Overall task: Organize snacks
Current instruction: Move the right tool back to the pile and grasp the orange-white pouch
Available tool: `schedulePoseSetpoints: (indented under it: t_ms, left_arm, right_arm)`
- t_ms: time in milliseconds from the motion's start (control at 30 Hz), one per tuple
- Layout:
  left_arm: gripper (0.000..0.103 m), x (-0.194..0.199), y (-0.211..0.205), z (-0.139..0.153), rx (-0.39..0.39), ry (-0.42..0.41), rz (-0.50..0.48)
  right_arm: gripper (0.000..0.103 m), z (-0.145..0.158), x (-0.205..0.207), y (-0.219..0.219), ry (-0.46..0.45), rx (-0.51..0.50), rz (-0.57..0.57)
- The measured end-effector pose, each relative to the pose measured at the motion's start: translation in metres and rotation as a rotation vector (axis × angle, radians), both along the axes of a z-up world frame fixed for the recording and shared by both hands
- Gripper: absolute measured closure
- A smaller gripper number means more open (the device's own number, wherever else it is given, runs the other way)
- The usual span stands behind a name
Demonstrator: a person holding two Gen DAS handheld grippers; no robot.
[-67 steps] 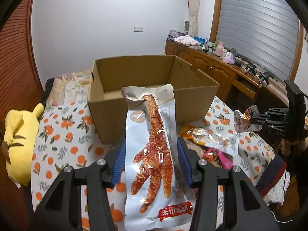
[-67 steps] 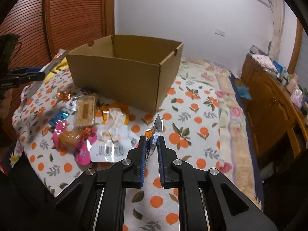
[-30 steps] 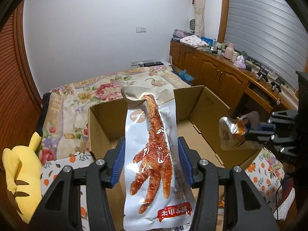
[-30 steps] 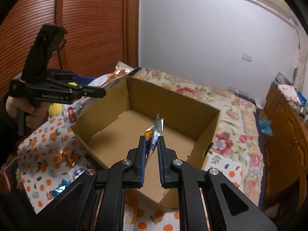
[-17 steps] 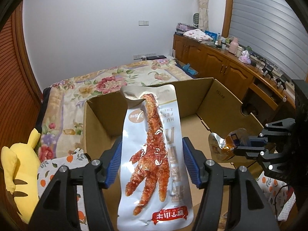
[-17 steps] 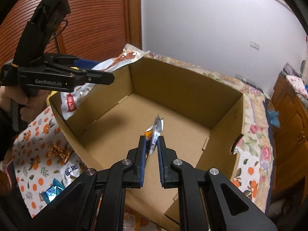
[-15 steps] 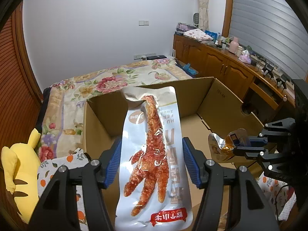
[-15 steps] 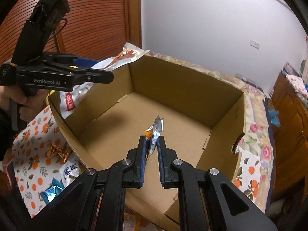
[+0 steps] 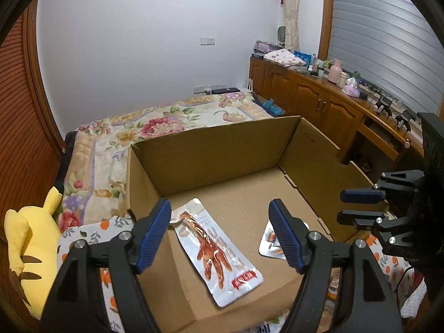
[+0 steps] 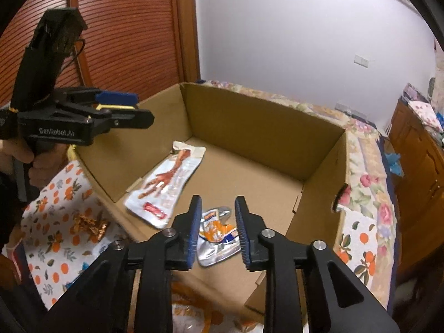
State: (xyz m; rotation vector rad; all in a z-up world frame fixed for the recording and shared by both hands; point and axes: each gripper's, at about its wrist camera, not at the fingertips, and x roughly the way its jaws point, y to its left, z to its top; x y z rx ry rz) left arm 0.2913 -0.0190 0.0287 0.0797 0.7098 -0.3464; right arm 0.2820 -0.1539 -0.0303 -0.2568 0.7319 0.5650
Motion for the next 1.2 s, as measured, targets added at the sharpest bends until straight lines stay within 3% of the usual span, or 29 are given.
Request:
schedulePoseSetpoints:
  t_ms: [133, 300, 400, 800, 1200]
  left_arm:
    - [0.028, -0.025, 0.003, 0.007, -0.005, -0.027, -0.008]
    - [0.017, -0.059, 0.004, 0.012, -0.017, -0.049, -0.017]
    - [0.016, -0.077, 0.006, 0.008, -0.028, -0.045, -0.02]
    - [0.016, -0.135, 0.001, -0.039, -0.065, 0.008, -0.028]
    - [0.016, -0.164, -0.015, -0.079, -0.079, 0.056, -0.058]
  right_arm:
    - [0.069, 0.012, -0.023, -0.004, -0.026, 0.02, -0.014]
    - [0.062, 0.018, -0.052, -0.009, -0.042, 0.039, -0.024]
    - [0.057, 0.016, -0.071, -0.011, -0.043, 0.049, -0.033]
    - [0.051, -0.034, -0.111, -0.029, 0.054, 0.016, -0.085]
    - [0.049, -0.081, -0.1, -0.029, 0.188, -0.067, -0.089]
